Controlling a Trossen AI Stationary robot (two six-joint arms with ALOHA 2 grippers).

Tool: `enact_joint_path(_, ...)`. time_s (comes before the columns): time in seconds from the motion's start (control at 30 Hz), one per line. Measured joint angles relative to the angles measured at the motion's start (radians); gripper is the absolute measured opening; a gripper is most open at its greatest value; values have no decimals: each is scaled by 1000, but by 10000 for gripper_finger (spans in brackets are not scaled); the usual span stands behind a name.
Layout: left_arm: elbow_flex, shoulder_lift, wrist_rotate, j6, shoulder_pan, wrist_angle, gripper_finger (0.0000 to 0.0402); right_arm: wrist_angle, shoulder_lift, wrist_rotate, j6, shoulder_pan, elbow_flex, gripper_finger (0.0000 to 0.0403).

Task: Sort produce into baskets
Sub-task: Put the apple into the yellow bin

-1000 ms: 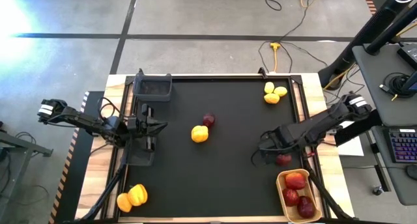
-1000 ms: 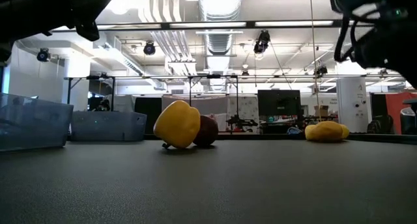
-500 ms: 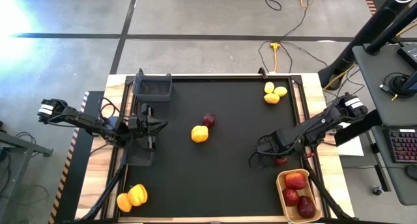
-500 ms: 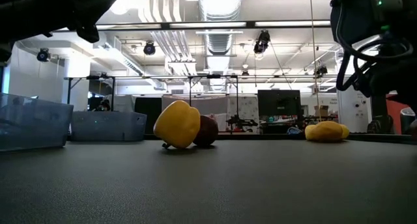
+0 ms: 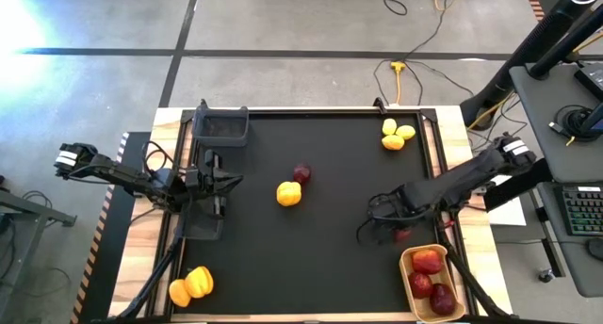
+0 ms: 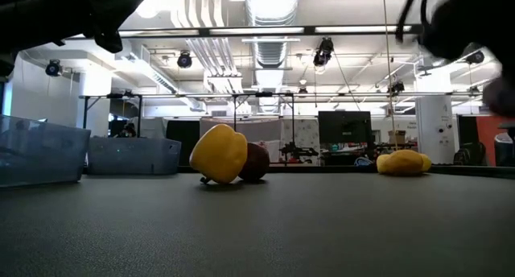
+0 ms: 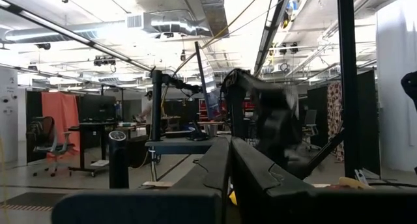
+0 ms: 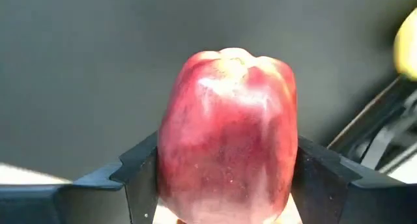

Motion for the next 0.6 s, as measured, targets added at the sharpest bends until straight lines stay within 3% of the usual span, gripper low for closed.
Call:
enact_joint_path(0.2,0,0,0,0,0,0,0,-44,13,-68,346,220,207,265)
enact_joint_path(0.4,0,0,0,0,0,0,0,102,80,-216,738,496,244,264)
enact_joint_path(0.6,0,0,0,3,0,6,0,165,210,-328,791,564,235,275)
